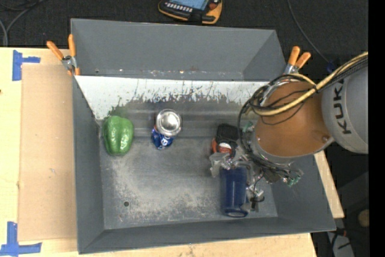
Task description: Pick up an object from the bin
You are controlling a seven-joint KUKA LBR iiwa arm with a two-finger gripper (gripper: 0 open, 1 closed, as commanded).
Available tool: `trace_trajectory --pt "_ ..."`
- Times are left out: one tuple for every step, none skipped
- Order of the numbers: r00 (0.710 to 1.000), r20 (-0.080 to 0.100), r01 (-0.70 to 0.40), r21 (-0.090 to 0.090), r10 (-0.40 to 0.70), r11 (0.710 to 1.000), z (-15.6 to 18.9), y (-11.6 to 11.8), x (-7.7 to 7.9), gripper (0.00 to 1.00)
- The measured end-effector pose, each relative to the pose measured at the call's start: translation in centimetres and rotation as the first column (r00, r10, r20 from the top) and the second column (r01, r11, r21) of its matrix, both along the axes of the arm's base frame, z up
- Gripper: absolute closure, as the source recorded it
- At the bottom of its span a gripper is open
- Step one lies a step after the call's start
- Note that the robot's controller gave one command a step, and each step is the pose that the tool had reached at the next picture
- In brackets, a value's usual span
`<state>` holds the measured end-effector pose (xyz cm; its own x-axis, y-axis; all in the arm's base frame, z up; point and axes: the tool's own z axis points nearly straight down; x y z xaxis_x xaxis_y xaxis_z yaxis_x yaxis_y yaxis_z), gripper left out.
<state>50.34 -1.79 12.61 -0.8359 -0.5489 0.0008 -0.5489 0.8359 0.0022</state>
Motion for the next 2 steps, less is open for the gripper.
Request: trace_trajectory --pt "0.978 -0.005 -0.21 0.002 0.21 0.978 -0.2 0.0 0.3 0.0" --pt "0.851 -0.001 -0.524 0.004 0.525 0.851 -5.8 -0.2 1.2 0.0"
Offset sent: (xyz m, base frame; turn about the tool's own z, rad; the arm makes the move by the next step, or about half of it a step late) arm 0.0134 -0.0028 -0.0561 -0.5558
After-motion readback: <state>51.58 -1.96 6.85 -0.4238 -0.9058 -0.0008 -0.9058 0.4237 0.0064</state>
